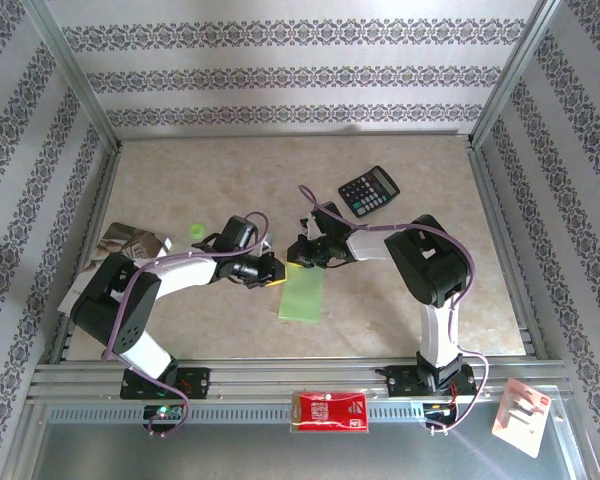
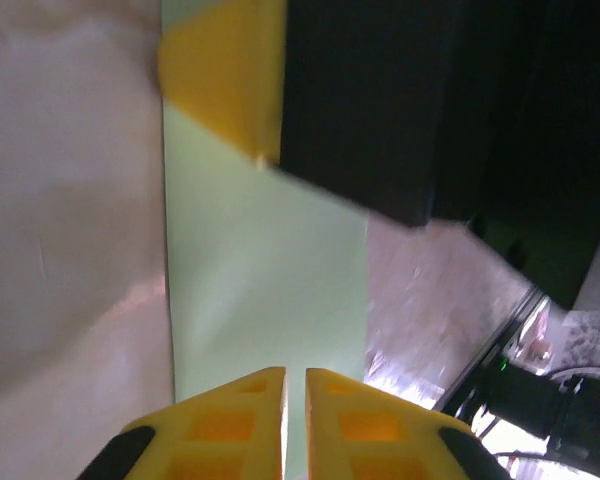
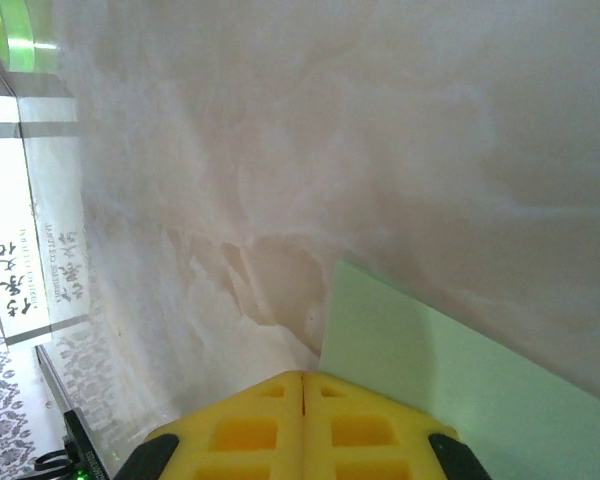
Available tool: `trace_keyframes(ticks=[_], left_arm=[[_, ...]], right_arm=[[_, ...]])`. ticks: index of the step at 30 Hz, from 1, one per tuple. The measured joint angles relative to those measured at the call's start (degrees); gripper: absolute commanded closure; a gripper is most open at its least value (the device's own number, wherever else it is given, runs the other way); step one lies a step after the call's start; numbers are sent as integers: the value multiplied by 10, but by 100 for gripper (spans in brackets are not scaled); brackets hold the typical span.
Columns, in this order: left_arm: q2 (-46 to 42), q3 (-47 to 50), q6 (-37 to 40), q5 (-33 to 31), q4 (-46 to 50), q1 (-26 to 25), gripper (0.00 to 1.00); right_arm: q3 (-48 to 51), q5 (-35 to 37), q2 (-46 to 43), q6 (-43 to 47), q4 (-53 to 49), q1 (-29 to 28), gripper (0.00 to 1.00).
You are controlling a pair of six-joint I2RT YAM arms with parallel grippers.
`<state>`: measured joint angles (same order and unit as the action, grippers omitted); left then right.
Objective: Fold a paper plane with a square sheet of paper (pick it up from the middle)
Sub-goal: First fold the square sheet of paper in half at the center of the table.
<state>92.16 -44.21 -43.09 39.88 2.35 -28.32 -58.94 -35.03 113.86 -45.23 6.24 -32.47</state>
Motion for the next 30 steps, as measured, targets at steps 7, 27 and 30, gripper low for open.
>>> trace_keyframes(ticks=[7, 27, 30], left_arm=[[73, -55, 2, 5, 0, 3, 100], [108, -11, -12, 24, -62, -9, 100], [96, 6, -20, 24, -70, -17, 100]], right_arm=[[1, 0, 0, 2, 2, 0, 100], [16, 7, -3, -33, 30, 0, 100], [17, 9, -3, -42, 33, 0, 100]])
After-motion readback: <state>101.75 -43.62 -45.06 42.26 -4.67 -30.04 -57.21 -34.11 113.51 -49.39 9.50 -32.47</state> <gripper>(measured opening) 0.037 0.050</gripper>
